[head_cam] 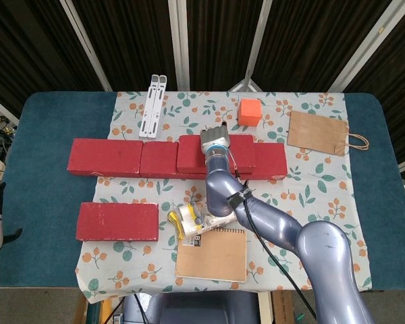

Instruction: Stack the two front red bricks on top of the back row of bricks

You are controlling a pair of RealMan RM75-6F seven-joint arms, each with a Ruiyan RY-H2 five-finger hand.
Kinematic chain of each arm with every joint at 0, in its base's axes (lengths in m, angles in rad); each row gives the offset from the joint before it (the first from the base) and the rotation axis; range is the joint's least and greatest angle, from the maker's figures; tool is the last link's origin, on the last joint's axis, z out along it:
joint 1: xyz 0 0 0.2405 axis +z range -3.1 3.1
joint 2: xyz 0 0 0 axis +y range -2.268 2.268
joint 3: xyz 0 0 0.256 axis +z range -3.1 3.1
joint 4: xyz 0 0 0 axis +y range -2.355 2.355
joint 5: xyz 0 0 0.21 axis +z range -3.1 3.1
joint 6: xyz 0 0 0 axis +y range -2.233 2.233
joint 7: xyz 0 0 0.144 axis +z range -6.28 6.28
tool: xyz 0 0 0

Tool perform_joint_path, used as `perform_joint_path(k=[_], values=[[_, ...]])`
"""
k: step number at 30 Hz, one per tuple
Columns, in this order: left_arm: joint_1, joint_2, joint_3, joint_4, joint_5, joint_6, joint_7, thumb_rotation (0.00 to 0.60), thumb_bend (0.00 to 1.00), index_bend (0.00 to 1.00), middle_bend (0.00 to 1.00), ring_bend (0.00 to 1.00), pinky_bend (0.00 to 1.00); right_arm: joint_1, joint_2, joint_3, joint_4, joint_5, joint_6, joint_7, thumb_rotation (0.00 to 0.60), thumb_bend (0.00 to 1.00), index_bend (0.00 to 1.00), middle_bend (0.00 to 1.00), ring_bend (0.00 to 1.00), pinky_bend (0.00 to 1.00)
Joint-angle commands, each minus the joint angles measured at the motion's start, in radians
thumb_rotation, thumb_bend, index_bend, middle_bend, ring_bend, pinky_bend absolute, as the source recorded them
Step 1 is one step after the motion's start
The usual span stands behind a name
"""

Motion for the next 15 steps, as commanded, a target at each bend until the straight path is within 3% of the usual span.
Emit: perform_joint_path(k=[1, 15], values=[[0.000, -0.001, 0.000, 0.000, -0.001, 0.001, 0.001, 0.600, 0.00, 0.05, 0.00, 0.00, 0.06, -0.003, -0.002, 0.004, -0.002, -0.004, 0.001, -0.003, 0.600, 0.06, 0.30, 0.26, 0.16, 0.00], [-0.003, -0.002, 0.001, 0.001, -0.006, 0.002, 0.003, 0.600, 0.00, 0.05, 0.00, 0.00, 0.06, -0.011, -0.010, 0.028, -0.006, -0.012, 0.012, -0.014, 0.600, 0.06, 0.15, 0.26, 0.16, 0.00]])
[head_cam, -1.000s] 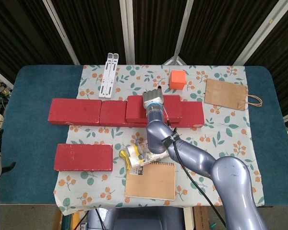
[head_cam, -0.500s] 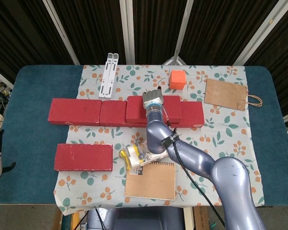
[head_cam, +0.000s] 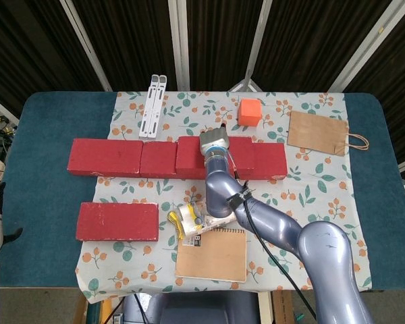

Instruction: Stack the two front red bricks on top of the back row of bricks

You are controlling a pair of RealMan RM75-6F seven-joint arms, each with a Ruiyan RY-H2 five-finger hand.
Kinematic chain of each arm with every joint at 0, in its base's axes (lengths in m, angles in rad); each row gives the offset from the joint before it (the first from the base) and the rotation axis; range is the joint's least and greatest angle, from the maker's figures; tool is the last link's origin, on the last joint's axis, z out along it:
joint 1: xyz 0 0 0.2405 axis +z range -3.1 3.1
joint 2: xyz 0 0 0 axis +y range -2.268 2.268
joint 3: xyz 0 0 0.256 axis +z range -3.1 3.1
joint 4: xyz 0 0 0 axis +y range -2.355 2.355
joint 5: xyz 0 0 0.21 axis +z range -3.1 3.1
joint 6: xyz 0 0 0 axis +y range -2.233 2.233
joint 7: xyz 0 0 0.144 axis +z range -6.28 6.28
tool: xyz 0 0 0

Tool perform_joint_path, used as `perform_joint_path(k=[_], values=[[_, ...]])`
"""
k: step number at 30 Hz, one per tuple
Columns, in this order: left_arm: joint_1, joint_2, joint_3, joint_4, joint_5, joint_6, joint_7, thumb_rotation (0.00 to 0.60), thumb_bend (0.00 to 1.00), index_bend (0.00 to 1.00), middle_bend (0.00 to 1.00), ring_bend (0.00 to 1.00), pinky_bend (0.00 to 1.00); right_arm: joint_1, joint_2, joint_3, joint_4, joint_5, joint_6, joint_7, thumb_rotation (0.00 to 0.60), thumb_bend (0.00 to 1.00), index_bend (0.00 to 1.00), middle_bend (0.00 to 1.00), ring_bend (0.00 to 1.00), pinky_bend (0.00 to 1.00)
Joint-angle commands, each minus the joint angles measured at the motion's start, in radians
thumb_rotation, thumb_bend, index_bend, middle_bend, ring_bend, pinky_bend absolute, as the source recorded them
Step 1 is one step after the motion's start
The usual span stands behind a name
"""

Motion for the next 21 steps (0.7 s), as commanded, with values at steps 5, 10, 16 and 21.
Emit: perform_joint_path(k=[5, 10, 16, 21], values=[[0.000, -0.001, 0.001, 0.000, 0.000, 0.002, 0.001, 0.600, 0.00, 0.05, 0.00, 0.00, 0.06, -0.005, -0.004, 0.011, 0.003, -0.009, -0.004, 0.000, 0.600, 0.06, 0.12, 0.25, 0.16, 0.00], [-0.001, -0.001, 0.002, 0.000, -0.003, 0.002, 0.004, 0.600, 0.00, 0.05, 0.00, 0.00, 0.06, -0.007, -0.007, 0.016, 0.005, -0.020, -0.005, 0.004, 0.600, 0.06, 0.12, 0.25, 0.15, 0.00], [-0.001, -0.001, 0.001, 0.000, -0.005, 0.004, 0.005, 0.600, 0.00, 0.05, 0.00, 0.00, 0.06, -0.010, -0.011, 0.021, 0.013, -0.024, -0.008, 0.003, 0.600, 0.06, 0.12, 0.24, 0.15, 0.00], [-0.003, -0.003, 0.001, 0.000, -0.007, 0.004, 0.008, 0.600, 0.00, 0.05, 0.00, 0.00, 0.06, -0.012, -0.017, 0.023, 0.022, -0.028, -0.014, 0.000, 0.600, 0.06, 0.11, 0.23, 0.13, 0.00]])
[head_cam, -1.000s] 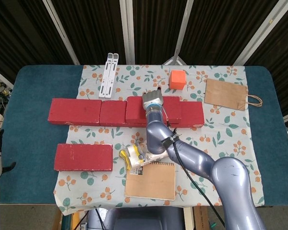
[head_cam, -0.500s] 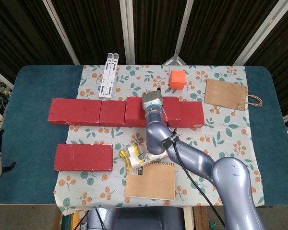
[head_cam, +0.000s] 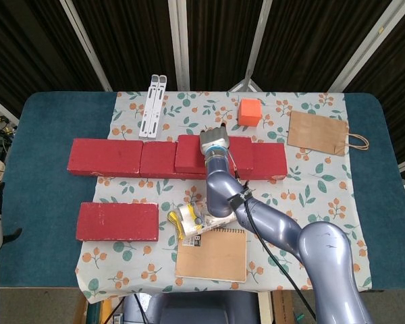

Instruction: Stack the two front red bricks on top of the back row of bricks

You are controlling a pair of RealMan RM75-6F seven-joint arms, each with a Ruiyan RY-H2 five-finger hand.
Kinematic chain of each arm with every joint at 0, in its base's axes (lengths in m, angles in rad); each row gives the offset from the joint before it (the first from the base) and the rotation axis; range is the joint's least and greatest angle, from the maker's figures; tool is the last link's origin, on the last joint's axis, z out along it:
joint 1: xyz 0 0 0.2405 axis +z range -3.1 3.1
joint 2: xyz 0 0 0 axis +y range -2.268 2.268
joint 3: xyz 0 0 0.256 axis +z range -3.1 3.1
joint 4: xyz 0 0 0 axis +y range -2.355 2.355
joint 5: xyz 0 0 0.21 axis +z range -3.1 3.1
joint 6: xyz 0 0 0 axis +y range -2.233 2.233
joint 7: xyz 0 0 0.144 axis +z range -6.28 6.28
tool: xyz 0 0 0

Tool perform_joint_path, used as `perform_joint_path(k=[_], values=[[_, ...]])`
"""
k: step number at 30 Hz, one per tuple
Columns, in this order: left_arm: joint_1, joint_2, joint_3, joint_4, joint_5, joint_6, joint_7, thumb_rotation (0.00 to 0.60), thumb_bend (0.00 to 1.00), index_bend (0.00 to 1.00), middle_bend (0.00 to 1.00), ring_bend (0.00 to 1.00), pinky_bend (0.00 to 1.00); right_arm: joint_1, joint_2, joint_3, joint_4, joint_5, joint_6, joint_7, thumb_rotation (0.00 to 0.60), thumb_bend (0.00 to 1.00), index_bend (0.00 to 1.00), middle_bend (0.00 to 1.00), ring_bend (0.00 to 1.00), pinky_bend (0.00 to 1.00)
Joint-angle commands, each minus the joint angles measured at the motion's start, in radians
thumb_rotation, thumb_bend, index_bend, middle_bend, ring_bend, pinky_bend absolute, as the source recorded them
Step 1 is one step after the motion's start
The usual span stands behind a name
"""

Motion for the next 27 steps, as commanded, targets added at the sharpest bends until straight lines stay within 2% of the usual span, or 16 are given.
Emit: perform_joint_path(k=[1, 7, 18, 27], values=[[-0.001, -0.001, 0.000, 0.000, 0.000, 0.000, 0.001, 0.600, 0.00, 0.05, 0.00, 0.00, 0.06, 0.000, -0.004, 0.000, 0.005, -0.001, -0.001, -0.003, 0.600, 0.06, 0.11, 0.23, 0.13, 0.00], [-0.002, -0.002, 0.001, 0.001, -0.002, 0.002, 0.005, 0.600, 0.00, 0.05, 0.00, 0.00, 0.06, -0.002, -0.006, 0.007, 0.008, -0.004, -0.009, -0.004, 0.600, 0.06, 0.09, 0.20, 0.10, 0.00], [-0.001, -0.003, 0.001, 0.000, -0.003, 0.005, 0.005, 0.600, 0.00, 0.05, 0.00, 0.00, 0.06, -0.008, 0.003, 0.019, -0.013, -0.012, 0.001, 0.013, 0.600, 0.06, 0.00, 0.08, 0.00, 0.00], [-0.001, -0.001, 0.002, -0.002, -0.004, 0.007, 0.005, 0.600, 0.00, 0.05, 0.00, 0.00, 0.06, -0.014, 0.013, 0.021, -0.029, -0.011, 0.010, 0.015, 0.600, 0.06, 0.00, 0.07, 0.00, 0.00]])
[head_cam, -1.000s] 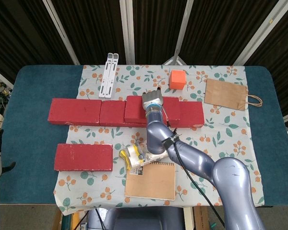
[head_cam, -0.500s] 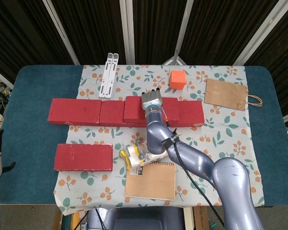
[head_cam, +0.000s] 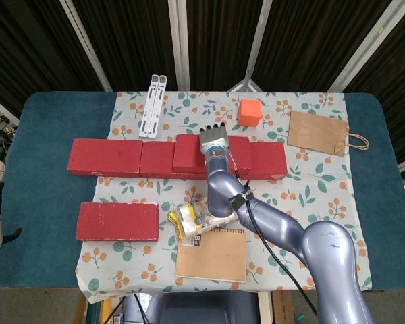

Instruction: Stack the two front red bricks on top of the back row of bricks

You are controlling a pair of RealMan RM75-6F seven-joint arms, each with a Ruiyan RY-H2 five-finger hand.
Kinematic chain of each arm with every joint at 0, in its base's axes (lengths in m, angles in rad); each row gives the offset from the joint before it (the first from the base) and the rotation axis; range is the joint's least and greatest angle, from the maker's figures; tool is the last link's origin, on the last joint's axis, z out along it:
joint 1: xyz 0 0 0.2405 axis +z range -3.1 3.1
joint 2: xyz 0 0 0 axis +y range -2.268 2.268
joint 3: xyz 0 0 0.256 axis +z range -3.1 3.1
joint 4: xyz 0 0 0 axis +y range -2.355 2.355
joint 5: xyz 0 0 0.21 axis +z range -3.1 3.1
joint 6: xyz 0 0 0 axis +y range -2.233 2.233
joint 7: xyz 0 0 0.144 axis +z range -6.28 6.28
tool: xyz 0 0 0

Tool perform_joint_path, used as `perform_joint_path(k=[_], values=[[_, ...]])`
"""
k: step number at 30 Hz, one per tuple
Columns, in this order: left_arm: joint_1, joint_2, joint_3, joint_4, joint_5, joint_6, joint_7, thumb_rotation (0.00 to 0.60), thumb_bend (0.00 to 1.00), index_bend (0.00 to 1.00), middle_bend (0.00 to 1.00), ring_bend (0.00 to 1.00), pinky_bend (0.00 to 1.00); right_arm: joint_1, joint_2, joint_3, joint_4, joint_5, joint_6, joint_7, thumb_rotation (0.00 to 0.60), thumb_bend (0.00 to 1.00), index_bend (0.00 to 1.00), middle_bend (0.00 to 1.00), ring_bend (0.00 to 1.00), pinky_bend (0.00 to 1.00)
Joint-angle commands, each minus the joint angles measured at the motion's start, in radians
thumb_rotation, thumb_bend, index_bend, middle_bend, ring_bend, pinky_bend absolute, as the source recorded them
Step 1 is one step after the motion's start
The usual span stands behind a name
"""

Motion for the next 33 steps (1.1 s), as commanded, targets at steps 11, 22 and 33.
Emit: perform_joint_path(k=[11, 22, 33], values=[[0.000, 0.001, 0.002, -0.002, 0.001, 0.003, 0.000, 0.600, 0.00, 0.05, 0.00, 0.00, 0.06, -0.003, 0.011, 0.001, -0.025, 0.018, 0.007, -0.019, 0.600, 0.06, 0.00, 0.07, 0.00, 0.00], [0.000, 0.002, 0.002, -0.002, 0.000, 0.002, -0.002, 0.600, 0.00, 0.05, 0.00, 0.00, 0.06, -0.006, 0.026, 0.004, -0.056, 0.006, 0.016, -0.002, 0.600, 0.06, 0.00, 0.06, 0.00, 0.00], [0.000, 0.012, 0.000, 0.005, 0.009, -0.006, -0.036, 0.600, 0.00, 0.05, 0.00, 0.00, 0.06, -0.106, 0.221, 0.030, -0.373, -0.142, 0.047, 0.190, 0.600, 0.06, 0.00, 0.03, 0.00, 0.00]])
